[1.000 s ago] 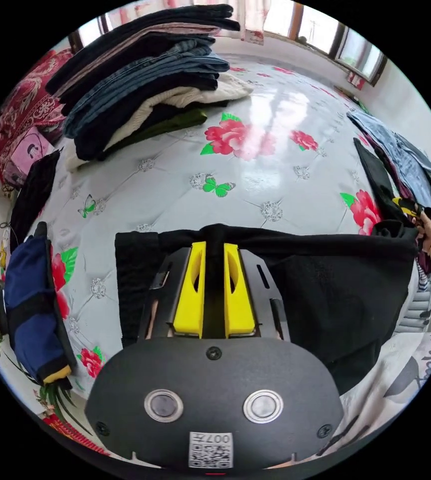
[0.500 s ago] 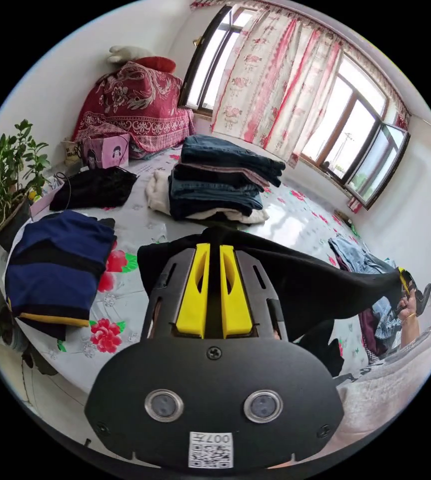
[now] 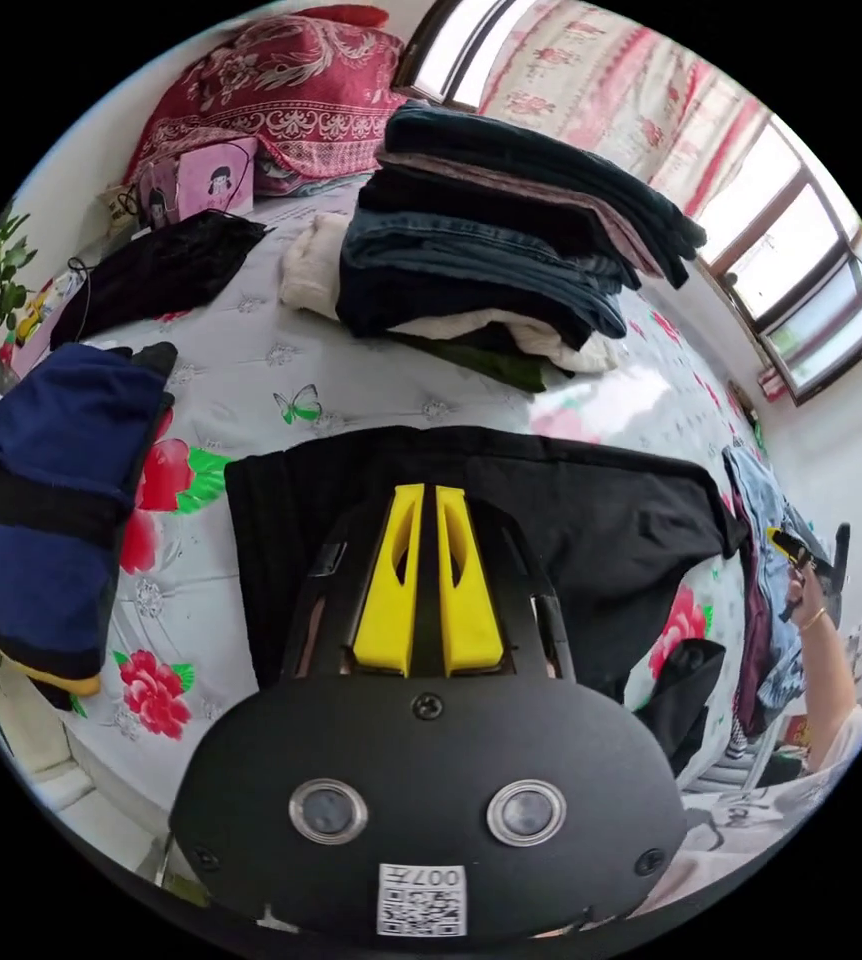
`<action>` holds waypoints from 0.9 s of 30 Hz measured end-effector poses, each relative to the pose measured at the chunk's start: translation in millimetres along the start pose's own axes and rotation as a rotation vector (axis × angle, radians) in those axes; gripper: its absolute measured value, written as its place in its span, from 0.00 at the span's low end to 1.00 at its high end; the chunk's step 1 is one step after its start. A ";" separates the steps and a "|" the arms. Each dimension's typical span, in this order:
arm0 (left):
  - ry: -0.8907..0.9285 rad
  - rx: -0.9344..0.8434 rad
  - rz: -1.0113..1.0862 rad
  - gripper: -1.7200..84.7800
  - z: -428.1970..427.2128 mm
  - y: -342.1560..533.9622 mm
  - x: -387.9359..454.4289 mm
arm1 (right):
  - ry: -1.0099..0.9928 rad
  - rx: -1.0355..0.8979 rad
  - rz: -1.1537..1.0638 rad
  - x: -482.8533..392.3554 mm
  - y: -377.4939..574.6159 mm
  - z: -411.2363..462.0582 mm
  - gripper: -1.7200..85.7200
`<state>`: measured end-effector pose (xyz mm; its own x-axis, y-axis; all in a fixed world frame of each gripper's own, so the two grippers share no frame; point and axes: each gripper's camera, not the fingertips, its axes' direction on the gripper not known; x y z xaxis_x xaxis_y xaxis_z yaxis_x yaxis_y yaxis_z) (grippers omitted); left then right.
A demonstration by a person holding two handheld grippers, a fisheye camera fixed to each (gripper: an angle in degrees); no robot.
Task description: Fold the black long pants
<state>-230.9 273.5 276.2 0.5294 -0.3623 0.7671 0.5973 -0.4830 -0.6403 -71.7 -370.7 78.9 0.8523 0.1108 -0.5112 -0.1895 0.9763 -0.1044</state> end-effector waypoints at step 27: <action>-0.342 -0.097 0.045 0.01 46.9 74.8 -31.7 | -0.037 -0.023 -0.121 -5.7 -109.8 82.3 0.06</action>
<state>-174.7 286.3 202.2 0.7348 -0.1055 0.6701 0.5174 -0.5516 -0.6542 -15.6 -463.2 163.5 0.8868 -0.0009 -0.4621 -0.0945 0.9785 -0.1833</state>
